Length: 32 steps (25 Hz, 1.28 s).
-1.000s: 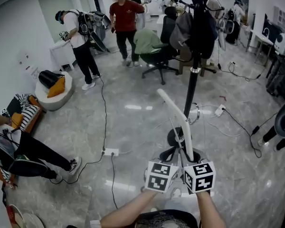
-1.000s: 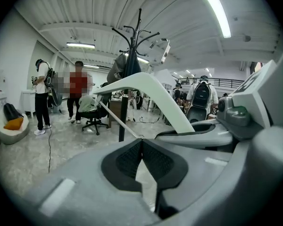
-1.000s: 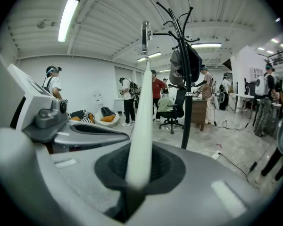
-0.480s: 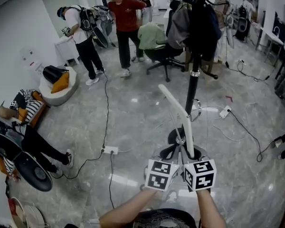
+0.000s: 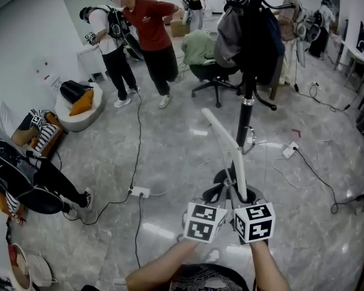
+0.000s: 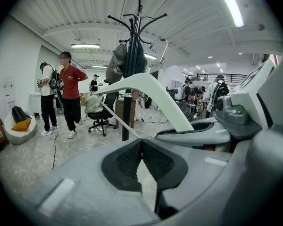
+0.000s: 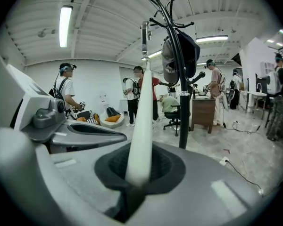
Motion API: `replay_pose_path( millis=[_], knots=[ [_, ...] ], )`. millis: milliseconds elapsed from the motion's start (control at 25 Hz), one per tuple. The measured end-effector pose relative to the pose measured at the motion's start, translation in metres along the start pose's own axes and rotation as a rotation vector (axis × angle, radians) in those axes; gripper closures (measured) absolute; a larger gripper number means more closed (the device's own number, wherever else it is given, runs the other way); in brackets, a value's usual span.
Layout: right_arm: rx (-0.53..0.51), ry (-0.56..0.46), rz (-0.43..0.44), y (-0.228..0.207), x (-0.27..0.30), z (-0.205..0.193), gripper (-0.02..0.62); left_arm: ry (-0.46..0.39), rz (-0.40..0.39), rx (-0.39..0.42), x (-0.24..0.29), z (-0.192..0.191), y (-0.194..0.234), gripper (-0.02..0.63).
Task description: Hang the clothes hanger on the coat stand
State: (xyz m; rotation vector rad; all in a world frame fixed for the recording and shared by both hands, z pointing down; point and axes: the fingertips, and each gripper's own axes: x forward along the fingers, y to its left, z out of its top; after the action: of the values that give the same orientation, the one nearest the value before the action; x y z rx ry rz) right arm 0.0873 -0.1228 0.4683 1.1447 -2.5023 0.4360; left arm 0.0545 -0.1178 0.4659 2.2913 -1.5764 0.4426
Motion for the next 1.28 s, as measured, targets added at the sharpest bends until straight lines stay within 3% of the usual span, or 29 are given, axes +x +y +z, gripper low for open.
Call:
replay_pose_path(
  millis=[600,1280],
  knots=[
    [-0.016,0.016,-0.007,-0.018,0.037,0.019,0.561,-0.001,-0.02,-0.013,0.035,0.016,0.025,0.601],
    [0.011,0.035,-0.093,-0.049,0.11,0.045,0.561,0.007,-0.104,-0.001,0.102,0.041,0.083,0.601]
  ],
)
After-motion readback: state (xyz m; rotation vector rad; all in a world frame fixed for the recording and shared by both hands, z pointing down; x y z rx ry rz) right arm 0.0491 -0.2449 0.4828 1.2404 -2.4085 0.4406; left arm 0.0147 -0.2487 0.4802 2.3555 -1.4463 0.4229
